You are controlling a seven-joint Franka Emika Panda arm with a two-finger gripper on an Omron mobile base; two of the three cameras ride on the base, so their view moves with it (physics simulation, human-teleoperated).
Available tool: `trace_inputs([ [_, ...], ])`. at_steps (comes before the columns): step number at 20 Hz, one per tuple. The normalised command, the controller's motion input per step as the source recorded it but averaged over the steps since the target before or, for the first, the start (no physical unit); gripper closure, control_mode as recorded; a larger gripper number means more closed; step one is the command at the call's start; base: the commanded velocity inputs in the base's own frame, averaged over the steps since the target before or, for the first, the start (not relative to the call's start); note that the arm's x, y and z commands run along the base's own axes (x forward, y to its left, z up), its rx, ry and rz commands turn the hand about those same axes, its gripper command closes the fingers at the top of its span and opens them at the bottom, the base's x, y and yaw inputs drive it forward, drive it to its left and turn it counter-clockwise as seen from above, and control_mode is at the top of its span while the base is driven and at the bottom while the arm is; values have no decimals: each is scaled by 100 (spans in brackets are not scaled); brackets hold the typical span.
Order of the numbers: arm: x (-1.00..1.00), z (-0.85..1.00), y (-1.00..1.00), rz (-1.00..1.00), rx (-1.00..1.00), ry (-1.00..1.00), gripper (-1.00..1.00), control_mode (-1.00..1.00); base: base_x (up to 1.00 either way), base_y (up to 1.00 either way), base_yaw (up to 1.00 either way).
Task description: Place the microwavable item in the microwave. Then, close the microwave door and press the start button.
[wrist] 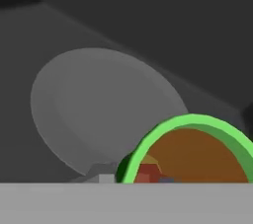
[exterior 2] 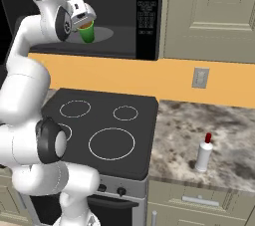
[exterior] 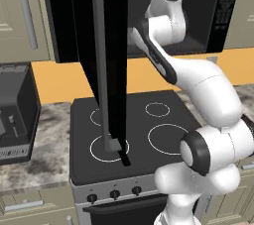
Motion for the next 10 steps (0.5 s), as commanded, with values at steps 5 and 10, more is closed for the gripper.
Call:
trace_inputs([
  [5,73,-10,4,7,0,4,100,-100,0,0,0],
  [10,63,-16,9,6,-2,0,100,-100,0,0,0],
])
